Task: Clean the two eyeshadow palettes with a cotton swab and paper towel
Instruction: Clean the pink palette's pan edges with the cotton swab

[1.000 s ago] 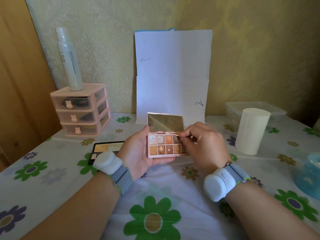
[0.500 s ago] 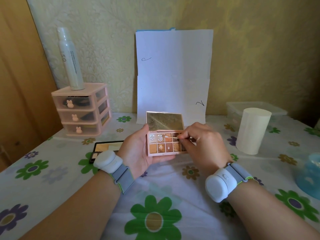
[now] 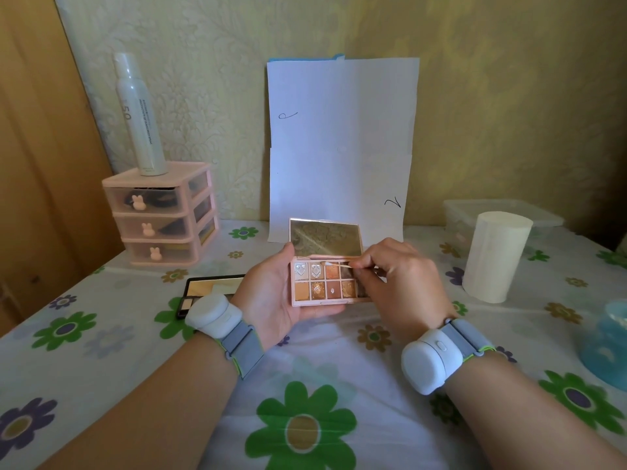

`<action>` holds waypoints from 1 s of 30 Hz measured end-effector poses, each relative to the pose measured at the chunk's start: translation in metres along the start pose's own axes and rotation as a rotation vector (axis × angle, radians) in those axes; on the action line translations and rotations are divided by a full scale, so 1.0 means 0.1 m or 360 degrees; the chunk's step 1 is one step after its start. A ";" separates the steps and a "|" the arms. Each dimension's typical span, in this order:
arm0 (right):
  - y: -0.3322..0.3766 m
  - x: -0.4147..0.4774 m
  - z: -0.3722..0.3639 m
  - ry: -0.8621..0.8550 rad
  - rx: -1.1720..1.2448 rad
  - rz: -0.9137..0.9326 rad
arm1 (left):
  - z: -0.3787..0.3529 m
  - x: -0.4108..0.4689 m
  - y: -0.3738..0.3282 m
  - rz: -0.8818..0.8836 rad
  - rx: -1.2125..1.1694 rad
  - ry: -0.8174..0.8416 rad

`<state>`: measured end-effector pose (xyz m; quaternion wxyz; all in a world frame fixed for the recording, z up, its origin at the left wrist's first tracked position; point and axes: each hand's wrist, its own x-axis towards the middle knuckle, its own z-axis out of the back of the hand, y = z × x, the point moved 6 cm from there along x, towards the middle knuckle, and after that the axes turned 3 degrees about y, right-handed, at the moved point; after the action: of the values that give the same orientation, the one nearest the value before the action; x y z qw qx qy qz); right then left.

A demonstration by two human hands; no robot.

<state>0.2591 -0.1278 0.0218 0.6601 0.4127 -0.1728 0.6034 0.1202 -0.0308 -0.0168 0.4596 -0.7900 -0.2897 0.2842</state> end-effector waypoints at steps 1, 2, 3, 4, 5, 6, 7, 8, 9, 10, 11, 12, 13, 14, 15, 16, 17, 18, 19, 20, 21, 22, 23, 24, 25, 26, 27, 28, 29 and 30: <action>0.00 0.00 -0.01 0.0009 0.0005 0.0000 | 0.00 0.00 0.00 0.0003 -0.0003 -0.0004; 0.00 0.00 -0.01 0.0023 0.0008 0.0002 | 0.00 0.00 0.00 0.0005 -0.0009 -0.0009; 0.01 0.00 -0.02 0.0040 0.0011 0.0005 | 0.00 -0.01 -0.01 0.0003 -0.0021 -0.0019; 0.02 -0.01 -0.03 0.0060 0.0015 0.0008 | 0.00 -0.01 -0.01 -0.0004 -0.0036 -0.0032; 0.02 -0.01 -0.04 0.0083 0.0024 0.0010 | -0.01 -0.01 -0.02 -0.0014 -0.0053 -0.0045; 0.03 -0.01 -0.04 0.0109 0.0031 0.0016 | -0.01 -0.02 -0.04 -0.0023 -0.0068 -0.0053; 0.04 -0.01 -0.05 0.0133 0.0030 0.0025 | -0.01 -0.02 -0.05 -0.0030 -0.0079 -0.0057; 0.04 -0.01 -0.05 0.0148 0.0021 0.0034 | -0.01 -0.02 -0.05 -0.0033 -0.0088 -0.0060; 0.04 0.00 -0.06 0.0151 0.0014 0.0037 | 0.00 -0.02 -0.05 -0.0033 -0.0094 -0.0060; 0.04 0.00 -0.05 0.0142 0.0012 0.0036 | 0.00 -0.01 -0.05 -0.0032 -0.0096 -0.0058; 0.04 0.01 -0.05 0.0125 0.0015 0.0032 | 0.01 -0.01 -0.05 -0.0028 -0.0098 -0.0054; 0.05 0.01 -0.05 0.0101 0.0016 0.0029 | 0.01 -0.01 -0.04 -0.0023 -0.0099 -0.0054; 0.05 0.01 -0.04 0.0075 0.0013 0.0022 | 0.02 0.00 -0.03 -0.0014 -0.0100 -0.0050; 0.04 0.01 -0.04 0.0053 0.0005 0.0014 | 0.02 0.01 -0.03 -0.0002 -0.0096 -0.0043; 0.04 0.01 -0.04 0.0041 0.0001 0.0010 | 0.02 0.01 -0.02 0.0010 -0.0092 -0.0033; 0.04 0.01 -0.04 0.0040 0.0002 0.0012 | 0.01 0.01 -0.01 0.0016 -0.0092 -0.0025; 0.04 0.01 -0.05 0.0051 0.0011 0.0015 | 0.01 0.01 -0.01 0.0013 -0.0099 -0.0024; 0.04 0.01 -0.05 0.0073 0.0021 0.0019 | 0.02 0.02 -0.01 0.0002 -0.0111 -0.0027; 0.04 0.00 -0.06 0.0104 0.0027 0.0025 | 0.03 0.02 -0.02 -0.0011 -0.0125 -0.0033; 0.04 0.00 -0.07 0.0139 0.0027 0.0036 | 0.03 0.03 -0.03 -0.0023 -0.0138 -0.0039; 0.05 0.00 -0.08 0.0171 0.0022 0.0048 | 0.04 0.03 -0.03 -0.0032 -0.0153 -0.0049; 0.05 -0.01 -0.08 0.0195 0.0019 0.0056 | 0.05 0.03 -0.04 -0.0041 -0.0168 -0.0063; 0.05 0.00 -0.08 0.0210 0.0017 0.0060 | 0.06 0.04 -0.05 -0.0048 -0.0177 -0.0074; 0.05 0.00 -0.09 0.0216 0.0015 0.0060 | 0.06 0.04 -0.05 -0.0052 -0.0179 -0.0081; 0.04 0.00 -0.09 0.0214 0.0011 0.0056 | 0.07 0.05 -0.05 -0.0053 -0.0176 -0.0086; 0.04 0.00 -0.09 0.0204 0.0008 0.0053 | 0.07 0.05 -0.04 -0.0049 -0.0172 -0.0086; 0.04 0.00 -0.09 0.0190 0.0008 0.0048 | 0.07 0.06 -0.04 -0.0041 -0.0169 -0.0082; 0.04 0.00 -0.09 0.0176 0.0010 0.0044 | 0.07 0.06 -0.03 -0.0029 -0.0169 -0.0073; 0.04 0.00 -0.09 0.0166 0.0012 0.0040 | 0.06 0.06 -0.02 -0.0019 -0.0166 -0.0063; 0.04 0.01 -0.09 0.0166 0.0014 0.0038 | 0.06 0.07 -0.02 -0.0014 -0.0164 -0.0056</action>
<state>0.2534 -0.1213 0.0183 0.6592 0.3814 -0.1403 0.6327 0.1198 -0.0215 -0.0188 0.4143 -0.8063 -0.3155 0.2806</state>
